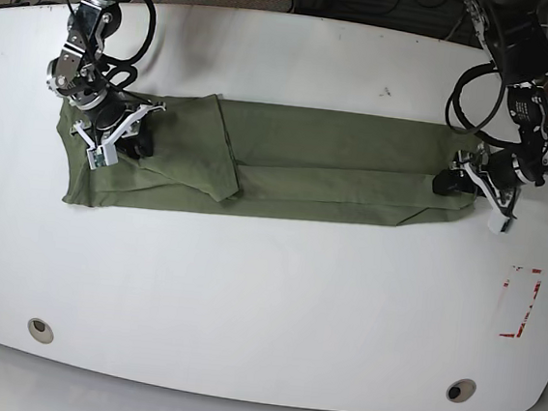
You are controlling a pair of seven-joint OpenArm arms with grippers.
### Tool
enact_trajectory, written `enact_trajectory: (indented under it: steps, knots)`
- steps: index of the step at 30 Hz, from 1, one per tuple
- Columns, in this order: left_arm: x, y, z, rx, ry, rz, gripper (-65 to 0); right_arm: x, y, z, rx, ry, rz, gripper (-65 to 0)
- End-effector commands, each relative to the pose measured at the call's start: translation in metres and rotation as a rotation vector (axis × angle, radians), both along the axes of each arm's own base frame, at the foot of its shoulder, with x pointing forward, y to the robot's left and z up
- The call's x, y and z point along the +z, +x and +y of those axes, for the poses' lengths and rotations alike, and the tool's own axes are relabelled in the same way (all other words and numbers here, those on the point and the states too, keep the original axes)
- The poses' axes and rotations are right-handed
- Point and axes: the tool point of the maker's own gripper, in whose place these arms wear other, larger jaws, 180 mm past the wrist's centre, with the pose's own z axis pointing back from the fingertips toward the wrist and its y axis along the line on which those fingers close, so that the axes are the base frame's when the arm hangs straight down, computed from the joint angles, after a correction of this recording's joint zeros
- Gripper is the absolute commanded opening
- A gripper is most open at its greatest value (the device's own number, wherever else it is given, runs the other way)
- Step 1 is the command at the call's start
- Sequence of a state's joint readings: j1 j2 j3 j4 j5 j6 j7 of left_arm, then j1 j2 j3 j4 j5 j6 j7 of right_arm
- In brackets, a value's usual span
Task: Layout the t-shirt on the table in an organized manner, then fold the t-shirt properly
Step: 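Lift the strip's end with the left gripper and carry it toward the right gripper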
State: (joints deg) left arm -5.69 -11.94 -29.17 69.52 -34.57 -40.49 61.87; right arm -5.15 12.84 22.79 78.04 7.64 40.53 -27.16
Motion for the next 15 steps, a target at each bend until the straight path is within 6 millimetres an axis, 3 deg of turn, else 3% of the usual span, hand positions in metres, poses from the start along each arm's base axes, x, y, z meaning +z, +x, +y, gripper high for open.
enact_trajectory:
  steps: [1,5,11,15]
  knots:
    - [-0.013,-0.015,0.006,-0.025,0.053,0.09,-45.6,-0.023,-0.022,-0.008,0.018,-0.086,0.136,-52.8]
    - [-0.012,-0.015,0.007,-0.026,0.059,0.088,-58.5,-0.023,-0.022,-0.007,0.018,-0.083,0.136,-52.8]
    - [-0.008,-0.013,0.012,-0.021,0.07,0.078,-61.4,-0.023,-0.022,-0.006,0.018,-0.082,0.136,-52.8]
    - [0.008,-0.005,0.018,-0.014,0.104,0.027,-61.4,-0.024,-0.022,-0.003,0.018,-0.074,0.136,-52.8]
